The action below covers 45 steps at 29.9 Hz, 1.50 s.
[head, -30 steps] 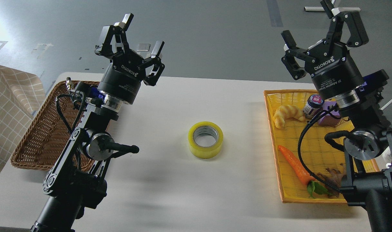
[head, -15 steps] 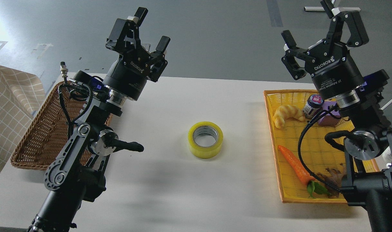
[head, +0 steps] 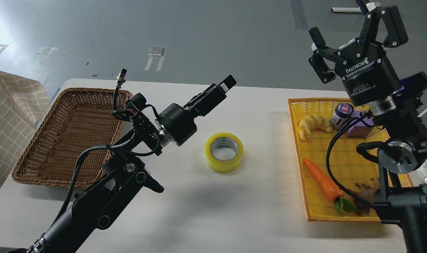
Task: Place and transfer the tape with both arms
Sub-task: 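Reach the left gripper to the tape roll and grasp its rim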
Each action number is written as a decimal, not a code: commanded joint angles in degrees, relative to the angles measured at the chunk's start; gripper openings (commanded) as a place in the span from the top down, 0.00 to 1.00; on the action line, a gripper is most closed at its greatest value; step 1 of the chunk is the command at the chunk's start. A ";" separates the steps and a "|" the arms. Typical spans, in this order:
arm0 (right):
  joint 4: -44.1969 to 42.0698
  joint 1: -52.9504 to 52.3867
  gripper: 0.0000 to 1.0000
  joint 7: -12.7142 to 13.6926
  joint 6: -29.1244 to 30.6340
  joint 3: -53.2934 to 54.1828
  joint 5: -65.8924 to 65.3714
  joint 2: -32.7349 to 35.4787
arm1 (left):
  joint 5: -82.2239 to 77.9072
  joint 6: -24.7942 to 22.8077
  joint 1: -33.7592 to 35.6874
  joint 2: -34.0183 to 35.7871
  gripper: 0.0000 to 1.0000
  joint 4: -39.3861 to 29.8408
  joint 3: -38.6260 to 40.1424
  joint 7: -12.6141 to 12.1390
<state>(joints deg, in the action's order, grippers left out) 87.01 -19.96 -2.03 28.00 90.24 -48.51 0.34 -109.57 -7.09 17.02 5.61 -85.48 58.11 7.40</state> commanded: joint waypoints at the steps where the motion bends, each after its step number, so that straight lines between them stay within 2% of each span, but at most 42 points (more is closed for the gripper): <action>1: 0.00 0.01 0.00 0.01 0.00 0.55 0.00 -0.08 | -4.15 0.14 0.30 0.72 0.02 0.32 -2.12 -10.10; 2: 0.09 0.01 0.00 0.01 0.00 0.73 0.00 -0.08 | -5.29 0.14 0.30 1.59 0.02 0.49 -3.17 -12.47; 5: 1.14 0.27 0.00 0.10 0.00 1.69 0.00 -0.08 | -8.28 0.14 0.65 4.05 0.02 1.46 -6.51 -13.28; 12: 1.49 0.45 0.00 0.19 0.00 1.96 0.00 0.01 | -15.43 0.14 -0.32 4.59 0.02 2.78 -7.14 -13.55; 19: 1.41 0.45 0.00 0.28 0.00 1.96 0.00 0.01 | -15.43 0.14 -0.58 4.50 0.02 4.62 -7.23 -13.55; 26: 1.49 0.45 0.00 0.28 0.00 2.05 0.00 0.10 | -15.43 0.41 0.56 4.68 0.02 8.75 -11.01 -13.55; 45: 1.23 1.68 0.00 0.36 0.00 2.14 -0.09 0.19 | -15.43 2.43 0.21 5.12 0.02 12.18 -13.64 -13.81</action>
<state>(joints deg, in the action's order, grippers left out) 88.09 -18.65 -1.69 28.00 92.29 -48.54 0.48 -125.00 -4.72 17.19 10.82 -73.56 45.12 -6.35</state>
